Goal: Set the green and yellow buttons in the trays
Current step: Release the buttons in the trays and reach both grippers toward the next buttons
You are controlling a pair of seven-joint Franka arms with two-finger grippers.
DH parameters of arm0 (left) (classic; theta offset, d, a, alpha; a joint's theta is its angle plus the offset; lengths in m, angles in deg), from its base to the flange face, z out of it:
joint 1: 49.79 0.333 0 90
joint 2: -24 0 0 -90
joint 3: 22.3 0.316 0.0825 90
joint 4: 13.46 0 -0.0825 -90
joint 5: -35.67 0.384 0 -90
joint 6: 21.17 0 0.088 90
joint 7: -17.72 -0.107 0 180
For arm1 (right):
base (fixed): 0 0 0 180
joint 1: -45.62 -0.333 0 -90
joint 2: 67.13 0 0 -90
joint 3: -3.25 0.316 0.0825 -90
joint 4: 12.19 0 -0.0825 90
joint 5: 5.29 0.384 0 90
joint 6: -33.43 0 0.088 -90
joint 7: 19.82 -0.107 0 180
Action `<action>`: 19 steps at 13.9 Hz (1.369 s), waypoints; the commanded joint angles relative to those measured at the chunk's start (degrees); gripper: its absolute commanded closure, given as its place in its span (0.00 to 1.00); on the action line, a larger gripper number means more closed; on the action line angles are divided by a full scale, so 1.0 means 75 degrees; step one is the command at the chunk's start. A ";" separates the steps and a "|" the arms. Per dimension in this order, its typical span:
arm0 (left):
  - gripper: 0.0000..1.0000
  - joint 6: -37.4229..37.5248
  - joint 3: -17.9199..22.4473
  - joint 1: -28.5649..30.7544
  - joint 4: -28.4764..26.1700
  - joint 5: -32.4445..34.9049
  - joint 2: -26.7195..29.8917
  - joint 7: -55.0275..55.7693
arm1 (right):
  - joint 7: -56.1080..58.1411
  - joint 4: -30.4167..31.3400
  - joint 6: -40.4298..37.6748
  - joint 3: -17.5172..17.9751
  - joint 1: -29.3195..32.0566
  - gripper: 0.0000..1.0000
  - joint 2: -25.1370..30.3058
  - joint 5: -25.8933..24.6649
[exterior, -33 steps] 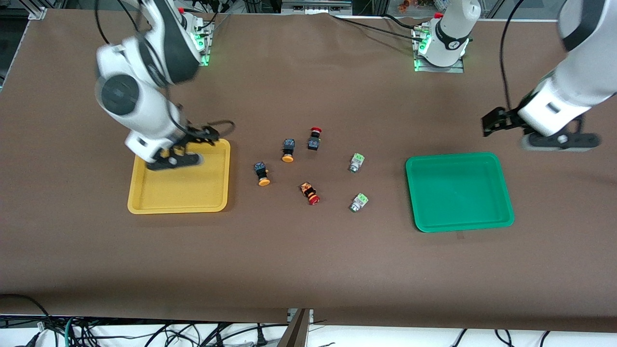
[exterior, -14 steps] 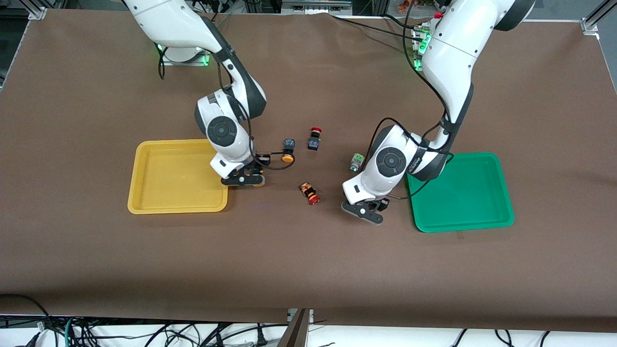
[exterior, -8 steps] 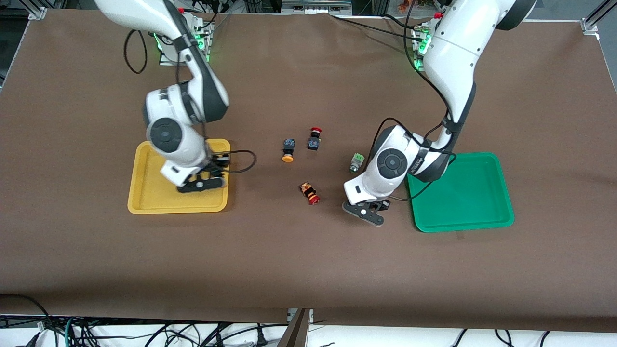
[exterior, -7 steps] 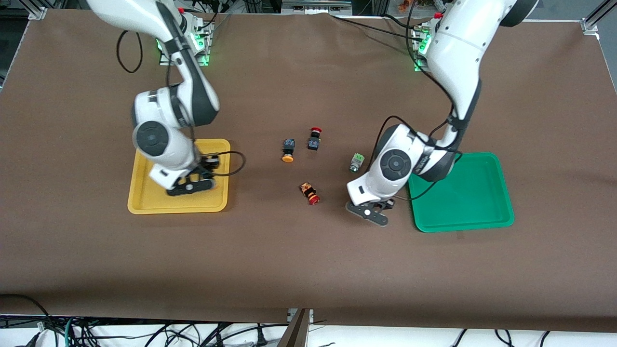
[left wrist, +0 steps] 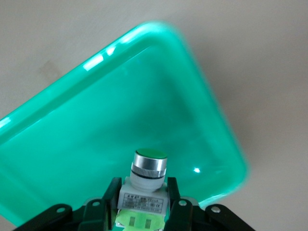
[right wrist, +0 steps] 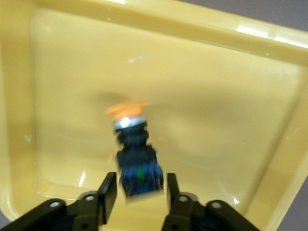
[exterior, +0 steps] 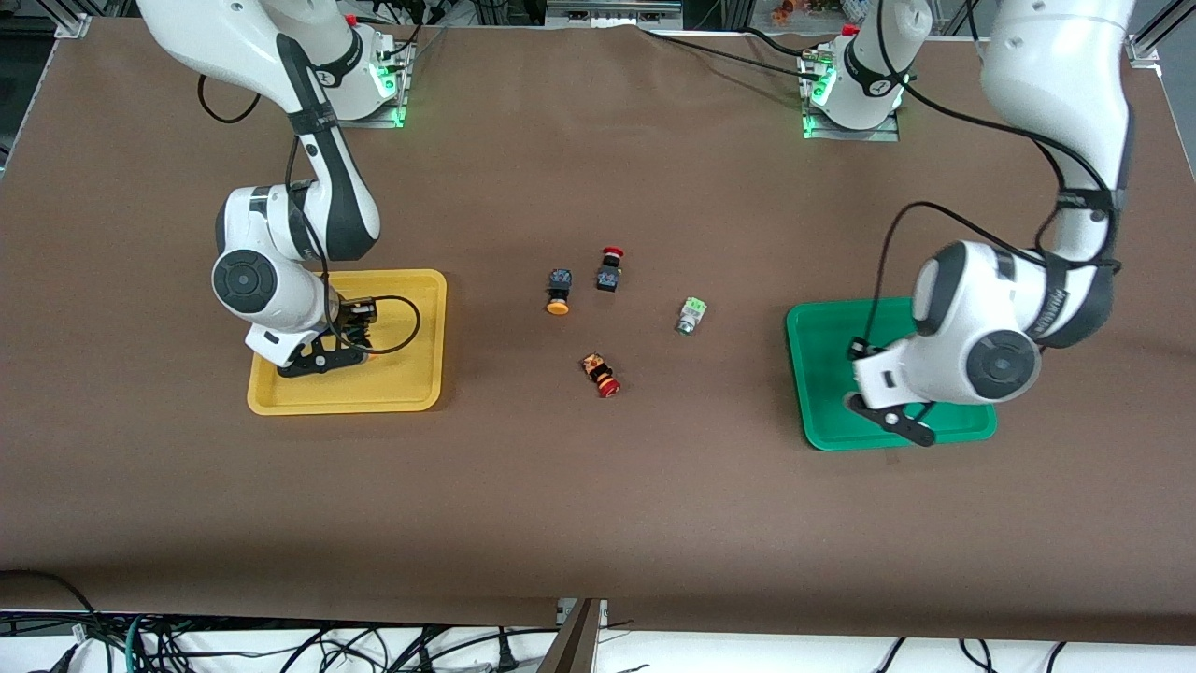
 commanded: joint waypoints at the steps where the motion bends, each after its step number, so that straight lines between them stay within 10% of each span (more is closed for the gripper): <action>1: 0.60 -0.1411 -0.0184 0.0127 -0.1017 0.0075 -0.0125 -0.0382 | -0.0407 -0.0273 -0.0648 0.0039 -0.0066 0.17 0.0252 0.0383; 2: 0.18 -0.1497 -0.0172 0.0104 -0.1067 0.0063 -0.0125 -0.0359 | -0.0583 -0.0531 -0.1001 0.0051 -0.0194 0.17 0.0240 0.0582; 3: 0.00 -0.1451 -0.0172 0.0127 -0.1056 0.0075 -0.0021 -0.0452 | -0.1014 -0.0685 -0.1144 0.0051 -0.0451 0.17 0.0205 0.0770; 11: 0.00 -0.0779 -0.2513 -0.0071 -0.1079 -0.0171 0.0486 0.3383 | -0.5340 -0.0874 -0.0058 0.0051 -0.3017 0.17 -0.0380 0.2258; 19: 0.00 -0.2575 -0.2505 -0.1431 -0.1278 0.0132 -0.0546 0.5711 | -0.6737 -0.0803 0.1960 0.0051 -0.4589 0.18 -0.1670 0.2811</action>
